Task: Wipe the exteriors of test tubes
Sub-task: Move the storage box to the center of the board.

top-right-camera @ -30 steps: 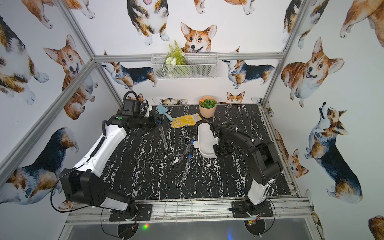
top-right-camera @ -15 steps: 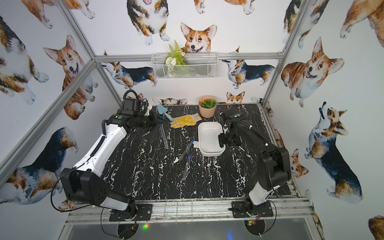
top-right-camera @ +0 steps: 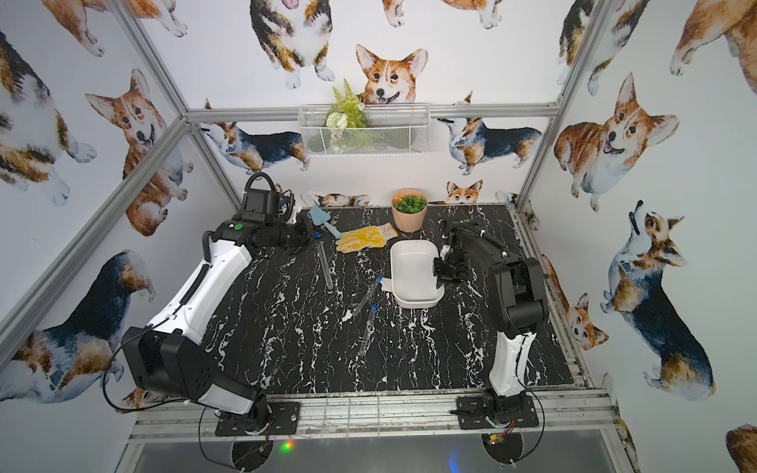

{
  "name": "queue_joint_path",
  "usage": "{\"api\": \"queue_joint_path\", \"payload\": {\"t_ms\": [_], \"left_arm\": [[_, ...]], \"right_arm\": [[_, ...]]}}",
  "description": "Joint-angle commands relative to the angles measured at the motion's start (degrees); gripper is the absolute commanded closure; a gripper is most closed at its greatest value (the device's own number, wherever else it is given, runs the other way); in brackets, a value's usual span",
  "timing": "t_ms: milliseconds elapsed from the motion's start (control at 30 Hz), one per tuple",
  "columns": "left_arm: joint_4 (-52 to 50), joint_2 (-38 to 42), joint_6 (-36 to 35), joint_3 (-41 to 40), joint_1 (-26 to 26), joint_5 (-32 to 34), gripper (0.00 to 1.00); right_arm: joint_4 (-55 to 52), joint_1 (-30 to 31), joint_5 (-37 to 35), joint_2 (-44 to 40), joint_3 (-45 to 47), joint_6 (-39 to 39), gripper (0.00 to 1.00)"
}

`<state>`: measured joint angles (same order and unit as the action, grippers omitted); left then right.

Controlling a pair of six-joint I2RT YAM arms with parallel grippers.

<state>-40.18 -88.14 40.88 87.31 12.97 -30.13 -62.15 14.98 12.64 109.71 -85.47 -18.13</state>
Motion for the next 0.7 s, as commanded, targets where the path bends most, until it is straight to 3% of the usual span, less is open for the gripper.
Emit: {"api": "queue_joint_path", "payload": {"t_ms": [0,133,433,600,667], "left_arm": [[-0.6,-0.6,0.1,1.1,0.4,0.3,0.87],[-0.8,-1.1,0.0,1.8,0.9,0.7,0.87],[-1.4,-2.0,-0.4,3.2,1.6,1.0,0.87],[-1.3,-2.1,-0.4,2.9,1.9,1.1,0.87],[-1.6,-2.0,-0.4,3.0,1.9,1.5,0.87]], "right_arm": [[0.2,-0.5,0.6,-0.6,1.3,-2.1,0.81],[0.8,-2.6,0.3,-2.5,3.6,-3.1,1.00],[0.3,-10.6,2.3,-10.4,8.1,0.4,1.00],[-2.1,-13.7,-1.8,-9.8,9.1,5.3,1.00],[-4.9,-13.8,-6.3,-8.3,7.4,6.5,0.62]]}}
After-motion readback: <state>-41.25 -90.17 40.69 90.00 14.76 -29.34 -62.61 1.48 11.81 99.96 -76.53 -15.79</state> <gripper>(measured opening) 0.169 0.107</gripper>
